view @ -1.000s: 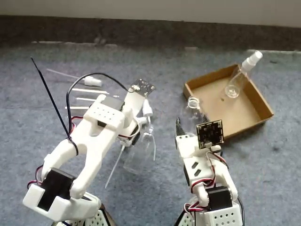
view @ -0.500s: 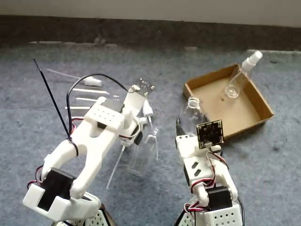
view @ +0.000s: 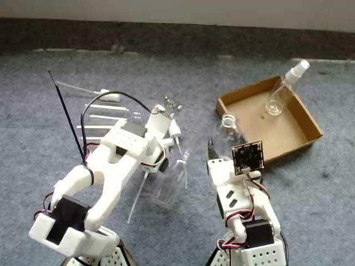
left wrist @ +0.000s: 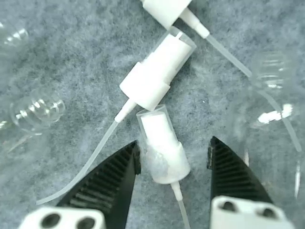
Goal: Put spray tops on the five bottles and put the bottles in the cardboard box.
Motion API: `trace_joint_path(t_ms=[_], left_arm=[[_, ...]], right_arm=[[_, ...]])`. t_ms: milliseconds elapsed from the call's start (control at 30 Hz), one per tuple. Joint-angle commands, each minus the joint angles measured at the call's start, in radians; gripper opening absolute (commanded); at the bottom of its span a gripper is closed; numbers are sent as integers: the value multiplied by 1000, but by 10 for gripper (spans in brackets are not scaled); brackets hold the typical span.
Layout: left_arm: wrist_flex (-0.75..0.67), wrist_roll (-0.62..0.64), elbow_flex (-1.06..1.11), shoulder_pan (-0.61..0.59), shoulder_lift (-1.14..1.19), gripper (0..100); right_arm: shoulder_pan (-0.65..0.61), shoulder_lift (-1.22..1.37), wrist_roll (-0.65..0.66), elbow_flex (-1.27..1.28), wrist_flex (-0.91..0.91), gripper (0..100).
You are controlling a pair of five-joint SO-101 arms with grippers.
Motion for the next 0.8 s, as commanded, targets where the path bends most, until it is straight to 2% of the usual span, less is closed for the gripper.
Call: trace_joint_path(t_ms=[0,200,533,767], left_arm=[[-20,11,-18,21,79,213],[-15,11,-94,12,134,72],[-15,9,-108,10,108,67],[78,9,-104,10,-199,70]], right_arm=[[12,1,-5,-10,-19,131],[12,1,-5,-10,-19,131],[10,1,-5,-10,-19,131],[4,1,-6,65,-73,131]])
